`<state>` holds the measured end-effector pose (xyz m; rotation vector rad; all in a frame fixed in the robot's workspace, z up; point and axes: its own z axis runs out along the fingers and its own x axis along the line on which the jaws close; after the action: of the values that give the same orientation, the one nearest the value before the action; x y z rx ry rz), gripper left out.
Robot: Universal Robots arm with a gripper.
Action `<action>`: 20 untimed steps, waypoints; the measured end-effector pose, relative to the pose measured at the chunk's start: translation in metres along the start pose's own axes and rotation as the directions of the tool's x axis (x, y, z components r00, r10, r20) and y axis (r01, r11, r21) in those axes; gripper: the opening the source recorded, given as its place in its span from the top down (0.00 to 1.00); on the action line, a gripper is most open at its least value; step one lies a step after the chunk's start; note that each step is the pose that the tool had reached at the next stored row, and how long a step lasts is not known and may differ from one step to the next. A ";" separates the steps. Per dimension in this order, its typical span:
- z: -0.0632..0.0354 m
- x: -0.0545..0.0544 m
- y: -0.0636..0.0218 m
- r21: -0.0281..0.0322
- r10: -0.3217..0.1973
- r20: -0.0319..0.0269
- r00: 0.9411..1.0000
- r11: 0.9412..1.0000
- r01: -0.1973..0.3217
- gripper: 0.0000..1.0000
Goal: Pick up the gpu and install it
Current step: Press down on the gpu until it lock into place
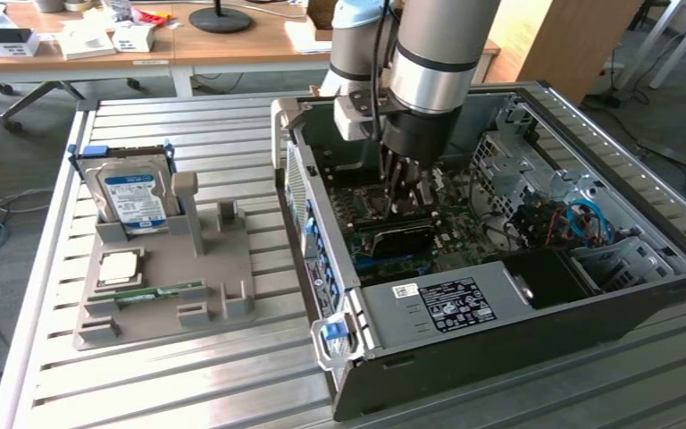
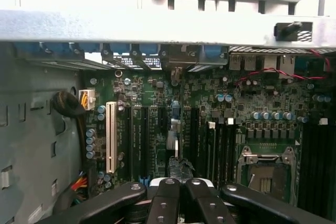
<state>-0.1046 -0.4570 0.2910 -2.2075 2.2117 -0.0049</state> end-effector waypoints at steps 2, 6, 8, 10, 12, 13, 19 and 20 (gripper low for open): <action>0.0036 0.000 0.0002 0.000 0.000 0.000 1.000 1.000 0.000 0.89; 0.0066 0.000 0.0003 0.000 0.000 0.000 1.000 1.000 0.000 0.89; 0.0067 0.000 0.0003 0.000 0.000 0.000 1.000 1.000 0.000 0.89; 0.0071 -0.001 0.0007 0.000 0.000 0.000 1.000 1.000 0.000 0.89; 0.0076 -0.001 0.0013 0.000 0.000 0.000 1.000 1.000 0.000 0.89; 0.0080 -0.002 0.0019 0.000 0.000 0.000 1.000 1.000 0.000 0.89; 0.0168 -0.005 0.0035 0.000 0.000 0.000 1.000 1.000 0.000 0.89; 0.0185 -0.005 0.0037 0.000 0.001 0.000 1.000 1.000 -0.001 0.89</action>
<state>-0.1081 -0.4520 0.2725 -2.2069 2.2124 -0.0051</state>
